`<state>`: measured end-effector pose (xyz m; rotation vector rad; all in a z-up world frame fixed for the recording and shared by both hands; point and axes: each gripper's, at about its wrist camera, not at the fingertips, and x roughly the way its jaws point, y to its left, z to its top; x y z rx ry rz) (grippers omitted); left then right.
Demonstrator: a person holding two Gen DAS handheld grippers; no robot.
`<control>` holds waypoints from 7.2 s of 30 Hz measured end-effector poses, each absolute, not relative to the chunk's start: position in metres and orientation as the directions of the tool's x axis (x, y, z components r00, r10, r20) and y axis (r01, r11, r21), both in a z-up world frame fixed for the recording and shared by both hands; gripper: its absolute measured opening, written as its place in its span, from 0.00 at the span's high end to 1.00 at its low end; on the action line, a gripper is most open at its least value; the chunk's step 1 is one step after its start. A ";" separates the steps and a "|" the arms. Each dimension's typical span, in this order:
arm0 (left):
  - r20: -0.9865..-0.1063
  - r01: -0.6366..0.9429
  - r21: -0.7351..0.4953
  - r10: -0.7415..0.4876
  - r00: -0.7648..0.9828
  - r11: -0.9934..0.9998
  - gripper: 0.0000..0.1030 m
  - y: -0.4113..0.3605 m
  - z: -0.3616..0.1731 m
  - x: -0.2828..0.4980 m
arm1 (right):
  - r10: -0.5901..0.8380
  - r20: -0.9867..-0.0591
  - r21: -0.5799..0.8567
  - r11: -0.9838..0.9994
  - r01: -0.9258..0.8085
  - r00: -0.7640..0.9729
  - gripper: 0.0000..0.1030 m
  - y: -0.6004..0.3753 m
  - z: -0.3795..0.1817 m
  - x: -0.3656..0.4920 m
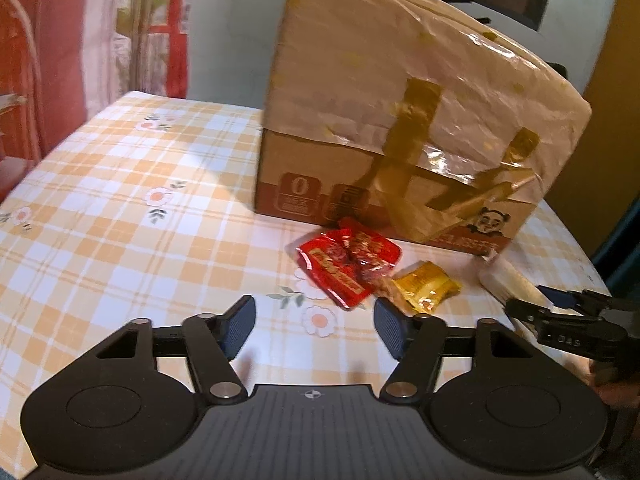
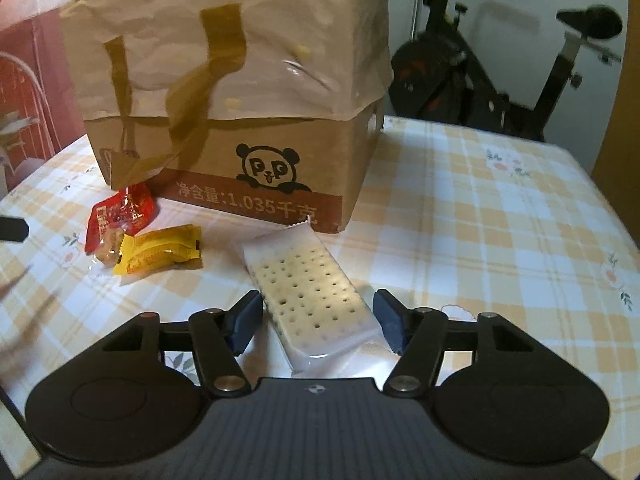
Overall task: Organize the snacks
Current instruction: 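Grasp the small clear nut packet with the left tool while the right tool holds the cracker packet, then carry both packets over the paper bag and open both tools, then move both tools back toward the red wrapper and yellow packet, then grasp the red candy wrapper with the left tool while the right tool grasps the yellow packet, then lift both packets over the paper bag with both tools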
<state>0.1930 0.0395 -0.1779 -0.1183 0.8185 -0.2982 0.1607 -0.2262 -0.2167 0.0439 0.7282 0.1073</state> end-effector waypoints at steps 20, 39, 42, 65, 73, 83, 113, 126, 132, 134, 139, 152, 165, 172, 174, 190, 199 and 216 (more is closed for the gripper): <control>-0.778 0.266 -0.167 -0.292 0.556 0.949 0.76 -0.047 -0.214 0.240 | 0.139 -0.628 0.111 0.990 -0.088 0.765 0.39 -0.232 -0.219 0.154; -0.708 0.264 -0.147 -0.288 0.645 0.953 0.81 -0.040 -0.192 0.197 | 0.161 -0.617 0.143 0.985 -0.091 0.770 0.38 -0.234 -0.219 0.154; -0.694 0.266 -0.157 -0.298 0.655 0.951 0.81 -0.036 -0.187 0.194 | 0.182 -0.605 0.154 0.982 -0.111 0.775 0.44 -0.234 -0.218 0.151; -0.460 0.337 -0.198 -0.391 0.797 0.920 0.81 -0.012 -0.101 0.175 | 0.348 -0.309 0.298 0.919 -0.257 0.885 0.51 -0.252 -0.112 0.101; -0.369 0.402 -0.181 -0.441 0.818 0.898 0.81 -0.019 -0.058 0.187 | 0.361 -0.124 0.261 0.911 -0.321 0.924 0.51 -0.254 -0.051 0.103; -0.341 0.402 -0.238 -0.464 0.818 0.884 0.81 -0.042 -0.019 0.279 | 0.285 -0.132 0.087 0.957 -0.275 0.949 0.51 -0.235 -0.028 0.196; -0.543 0.346 -0.269 -0.438 0.716 0.899 0.59 0.046 -0.118 0.253 | 0.271 -0.333 0.162 0.960 -0.229 0.903 0.38 -0.220 -0.099 0.148; -0.627 0.330 -0.301 -0.447 0.638 0.895 0.59 0.046 -0.169 0.251 | 0.315 -0.687 -0.086 0.860 -0.503 0.655 0.36 -0.157 -0.191 0.201; -0.629 0.319 -0.314 -0.447 0.636 0.894 0.59 0.050 -0.170 0.251 | 0.356 -0.706 -0.136 0.780 -0.611 0.612 0.29 -0.136 -0.197 0.215; -0.629 0.318 -0.314 -0.447 0.636 0.895 0.59 0.051 -0.171 0.251 | 0.376 -0.708 -0.129 0.763 -0.633 0.597 0.29 -0.129 -0.199 0.220; -0.634 0.312 -0.318 -0.445 0.632 0.895 0.59 0.053 -0.174 0.252 | 0.416 -0.714 -0.063 0.763 -0.643 0.563 0.29 -0.121 -0.204 0.235; -0.696 0.358 -0.238 -0.416 0.585 0.903 0.52 0.034 -0.200 0.261 | 0.432 -0.636 0.130 0.877 -0.462 0.640 0.65 -0.152 -0.209 0.203; -0.708 0.410 -0.139 -0.380 0.596 0.902 0.42 -0.003 -0.216 0.293 | 0.337 -0.589 0.221 0.941 -0.255 0.734 0.65 -0.179 -0.216 0.194; -0.717 0.382 -0.081 -0.320 0.619 0.920 0.43 -0.016 -0.228 0.288 | 0.358 -0.583 0.261 0.933 -0.249 0.730 0.66 -0.182 -0.220 0.198; -0.716 0.381 -0.047 -0.297 0.631 0.923 0.43 -0.021 -0.229 0.282 | 0.363 -0.580 0.279 0.930 -0.241 0.729 0.66 -0.185 -0.221 0.199; -0.684 0.340 -0.073 -0.295 0.668 0.937 0.85 -0.032 -0.210 0.209 | 0.379 -0.572 0.291 0.923 -0.251 0.728 0.65 -0.189 -0.219 0.196; -0.628 0.355 -0.136 -0.358 0.692 0.925 0.85 -0.021 -0.185 0.187 | 0.367 -0.567 0.274 0.928 -0.251 0.738 0.66 -0.188 -0.215 0.191; -0.368 0.429 -0.179 -0.465 0.805 0.885 0.85 -0.003 -0.079 0.194 | 0.332 -0.297 0.265 0.929 -0.257 0.895 0.65 -0.229 -0.112 0.137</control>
